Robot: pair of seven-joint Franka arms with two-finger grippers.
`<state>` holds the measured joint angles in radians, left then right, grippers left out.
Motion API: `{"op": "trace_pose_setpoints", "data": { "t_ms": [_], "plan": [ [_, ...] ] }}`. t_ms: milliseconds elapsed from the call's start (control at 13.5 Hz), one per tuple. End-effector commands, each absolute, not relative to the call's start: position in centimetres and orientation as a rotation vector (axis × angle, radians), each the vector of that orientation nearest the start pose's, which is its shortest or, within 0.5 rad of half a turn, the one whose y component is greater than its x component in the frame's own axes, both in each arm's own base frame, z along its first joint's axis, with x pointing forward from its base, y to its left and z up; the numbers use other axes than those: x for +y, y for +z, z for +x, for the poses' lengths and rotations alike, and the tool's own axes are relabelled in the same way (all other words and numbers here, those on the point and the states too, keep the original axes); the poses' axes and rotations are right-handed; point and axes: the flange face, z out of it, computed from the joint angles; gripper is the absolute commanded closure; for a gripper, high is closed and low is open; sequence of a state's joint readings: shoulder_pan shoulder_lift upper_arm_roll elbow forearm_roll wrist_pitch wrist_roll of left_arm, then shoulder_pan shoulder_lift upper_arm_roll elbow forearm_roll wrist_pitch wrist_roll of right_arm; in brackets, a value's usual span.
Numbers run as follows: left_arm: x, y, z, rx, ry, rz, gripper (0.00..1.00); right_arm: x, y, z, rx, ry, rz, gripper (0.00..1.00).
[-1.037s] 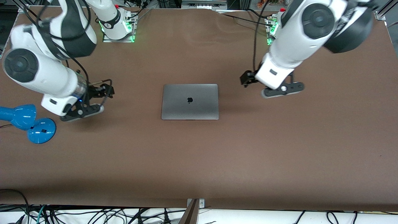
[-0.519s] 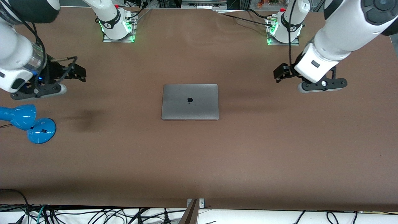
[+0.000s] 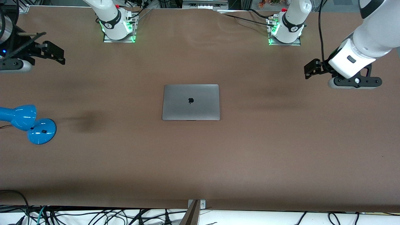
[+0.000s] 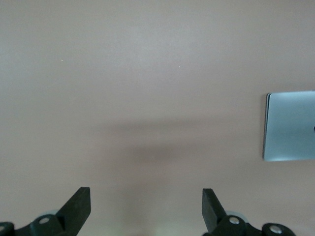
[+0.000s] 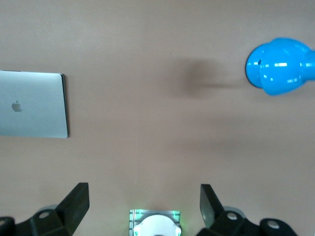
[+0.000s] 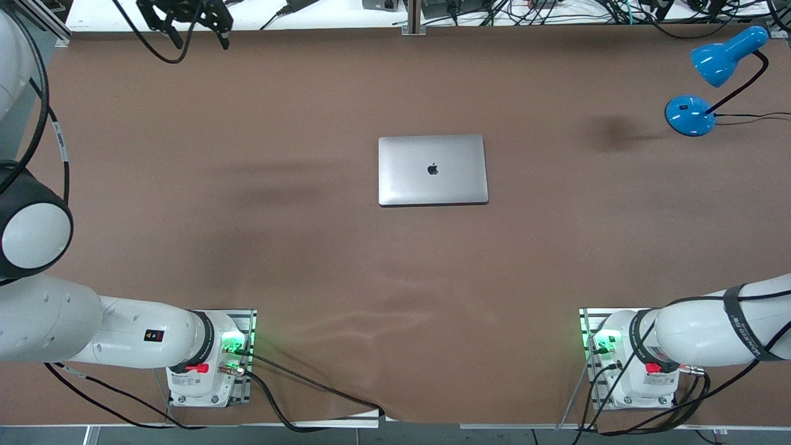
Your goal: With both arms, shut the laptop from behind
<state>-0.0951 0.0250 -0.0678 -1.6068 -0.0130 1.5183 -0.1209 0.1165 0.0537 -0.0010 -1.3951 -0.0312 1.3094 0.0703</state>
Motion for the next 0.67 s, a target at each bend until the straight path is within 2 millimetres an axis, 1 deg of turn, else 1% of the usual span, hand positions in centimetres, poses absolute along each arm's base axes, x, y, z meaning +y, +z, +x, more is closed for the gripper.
{"op": "trace_pose_setpoints", "data": {
  "t_ms": [0,74,148,222,296,370,444,593],
  "plan": [
    [-6.6,59.3,53.3,0.206,0.200,-3.129,0.00,4.9,64.2,52.4,0.001,0.258,-3.171,0.00],
    [-6.1,60.1,52.7,0.231,0.198,-3.131,0.00,4.3,63.8,52.7,0.019,0.234,-3.175,0.00],
    [-5.8,60.8,52.6,0.262,0.188,-3.130,0.00,3.7,63.1,53.2,0.034,0.210,-3.175,0.00],
    [-5.2,61.3,52.7,0.312,0.176,-3.121,0.00,3.5,62.4,53.6,0.021,0.177,-3.174,0.00],
    [-5.1,61.6,52.7,0.315,0.169,-3.121,0.00,3.5,62.3,53.9,-0.019,0.141,-3.175,0.00],
    [-4.7,61.8,52.8,0.303,0.164,-3.124,0.00,3.2,62.4,54.2,-0.022,0.109,-3.174,0.00],
    [-4.4,62.1,52.8,0.296,0.154,-3.125,0.00,2.3,62.4,54.4,0.002,0.088,-3.174,0.00],
    [-4.4,62.1,52.8,0.248,0.164,-3.129,0.00,2.1,62.5,54.5,0.009,0.078,-3.174,0.00]
  ]
}}
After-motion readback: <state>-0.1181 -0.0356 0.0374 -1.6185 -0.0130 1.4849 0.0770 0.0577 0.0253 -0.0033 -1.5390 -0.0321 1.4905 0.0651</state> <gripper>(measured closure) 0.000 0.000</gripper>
